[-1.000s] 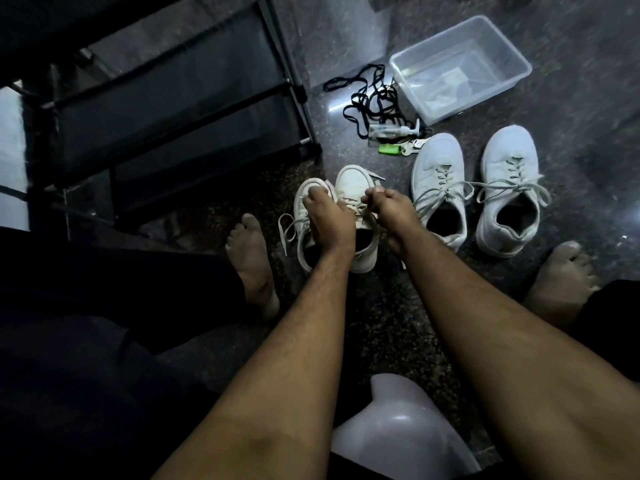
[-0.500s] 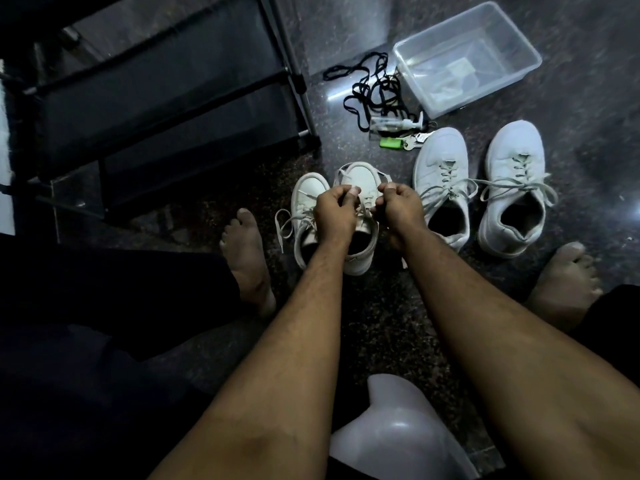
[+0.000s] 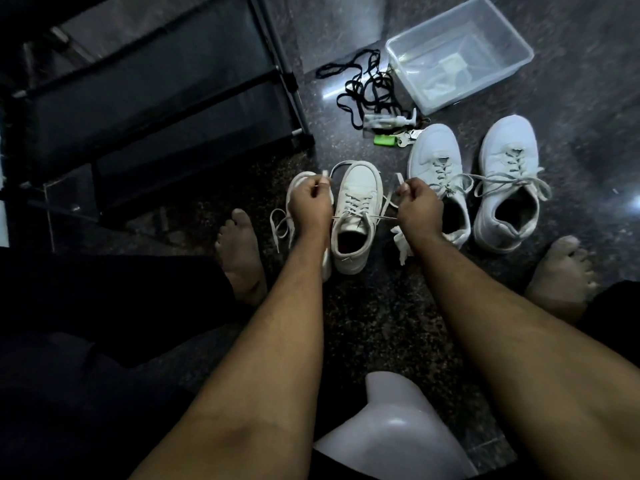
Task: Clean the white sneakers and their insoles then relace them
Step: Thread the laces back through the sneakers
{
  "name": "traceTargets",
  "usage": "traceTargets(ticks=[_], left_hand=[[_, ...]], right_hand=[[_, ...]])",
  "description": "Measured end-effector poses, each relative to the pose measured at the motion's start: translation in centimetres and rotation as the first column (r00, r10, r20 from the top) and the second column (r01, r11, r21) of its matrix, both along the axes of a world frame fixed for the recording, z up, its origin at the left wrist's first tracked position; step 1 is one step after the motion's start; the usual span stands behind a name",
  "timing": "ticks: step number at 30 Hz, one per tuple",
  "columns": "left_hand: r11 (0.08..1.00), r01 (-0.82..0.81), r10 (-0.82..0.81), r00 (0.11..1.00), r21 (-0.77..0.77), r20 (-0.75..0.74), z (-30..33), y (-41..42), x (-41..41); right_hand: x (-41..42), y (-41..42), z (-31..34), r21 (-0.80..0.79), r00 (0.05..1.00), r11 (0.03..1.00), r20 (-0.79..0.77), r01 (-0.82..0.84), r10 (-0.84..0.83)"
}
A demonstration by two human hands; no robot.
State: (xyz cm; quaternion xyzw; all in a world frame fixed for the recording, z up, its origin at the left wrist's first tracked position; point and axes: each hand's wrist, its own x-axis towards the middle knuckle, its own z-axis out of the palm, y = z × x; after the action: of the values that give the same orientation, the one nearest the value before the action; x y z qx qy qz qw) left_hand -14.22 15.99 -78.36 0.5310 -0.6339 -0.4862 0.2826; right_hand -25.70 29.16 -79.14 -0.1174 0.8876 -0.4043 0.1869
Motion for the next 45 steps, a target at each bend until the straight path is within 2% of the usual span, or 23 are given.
traceTargets(ticks=[2,5,7,10,12,14,16,19,22,25,27,30,32,34,37,40,43,45], left_hand=[[0.972,0.227,-0.215,0.964,-0.065,0.153,0.7,1.0,-0.4],[0.893,0.440,-0.394,0.865,-0.094,0.311,1.3,1.8,-0.4],[0.864,0.493,-0.420,0.819,-0.106,0.391,0.9,1.5,0.1],[0.878,0.478,-0.417,0.804,-0.042,0.424,0.7,1.3,0.6],[0.885,0.465,-0.412,0.804,-0.021,0.429,0.4,1.2,0.8],[0.893,0.450,-0.409,0.814,-0.002,0.413,0.6,1.2,0.6],[0.898,0.438,-0.418,0.828,0.034,0.374,1.1,1.2,0.3],[0.867,0.487,-0.493,0.812,0.105,0.313,1.5,1.7,-0.7],[0.832,0.537,-0.554,0.803,0.139,0.220,1.7,2.2,-1.3],[0.815,0.546,-0.576,0.799,0.194,0.171,2.1,2.1,-1.2],[0.804,0.573,-0.595,0.775,0.160,0.212,2.6,2.2,-1.0],[0.836,0.534,-0.547,0.793,0.125,0.268,2.8,2.0,-0.7],[0.874,0.443,-0.479,0.854,0.200,0.203,3.3,2.2,-0.8],[0.889,0.299,-0.327,0.945,0.346,0.023,3.7,2.4,-0.9],[0.797,0.164,-0.123,0.986,0.581,-0.110,4.3,2.5,-0.2],[0.715,0.194,-0.145,0.981,0.671,-0.129,4.0,2.1,0.2],[0.696,0.225,-0.208,0.972,0.682,-0.109,4.3,1.5,0.0],[0.699,0.241,-0.248,0.965,0.673,-0.088,4.5,1.0,0.0]], right_hand=[[0.2,-0.2,0.5,0.064,0.998,0.998,-0.048,-0.025,0.028],[0.2,-0.4,1.8,0.143,0.983,0.989,-0.173,-0.042,0.067],[-0.1,-0.5,2.4,0.188,0.966,0.980,-0.237,-0.059,0.104],[0.0,-0.3,2.4,0.294,0.925,0.949,-0.316,-0.117,0.212],[0.2,-0.1,2.2,0.320,0.944,0.941,-0.263,-0.111,0.201],[0.2,-0.4,2.0,0.273,0.988,0.960,-0.113,-0.067,0.101],[0.0,-1.0,2.0,0.186,0.998,0.981,-0.036,-0.047,0.055],[-0.1,-2.3,2.7,-0.014,0.985,0.985,0.031,-0.170,0.170],[-0.2,-4.0,4.1,-0.141,0.960,0.953,0.031,-0.270,0.277],[-0.2,-5.0,5.6,-0.363,0.946,0.905,0.146,-0.220,0.289],[-0.5,-5.1,6.2,-0.465,0.924,0.865,0.215,-0.188,0.316],[-0.7,-5.2,6.5,-0.549,0.863,0.814,0.300,-0.192,0.406],[-0.4,-5.1,6.3,-0.554,0.810,0.804,0.358,-0.216,0.465],[0.0,-4.7,5.6,-0.502,0.772,0.803,0.352,-0.322,0.529],[0.4,-3.7,4.0,-0.216,0.748,0.754,0.123,-0.621,0.652],[1.0,-2.4,3.2,-0.077,0.729,0.725,-0.049,-0.684,0.683],[0.8,-2.0,3.5,0.076,0.689,0.725,-0.259,-0.684,0.677],[0.3,-2.0,3.6,0.208,0.619,0.702,-0.350,-0.681,0.704]])
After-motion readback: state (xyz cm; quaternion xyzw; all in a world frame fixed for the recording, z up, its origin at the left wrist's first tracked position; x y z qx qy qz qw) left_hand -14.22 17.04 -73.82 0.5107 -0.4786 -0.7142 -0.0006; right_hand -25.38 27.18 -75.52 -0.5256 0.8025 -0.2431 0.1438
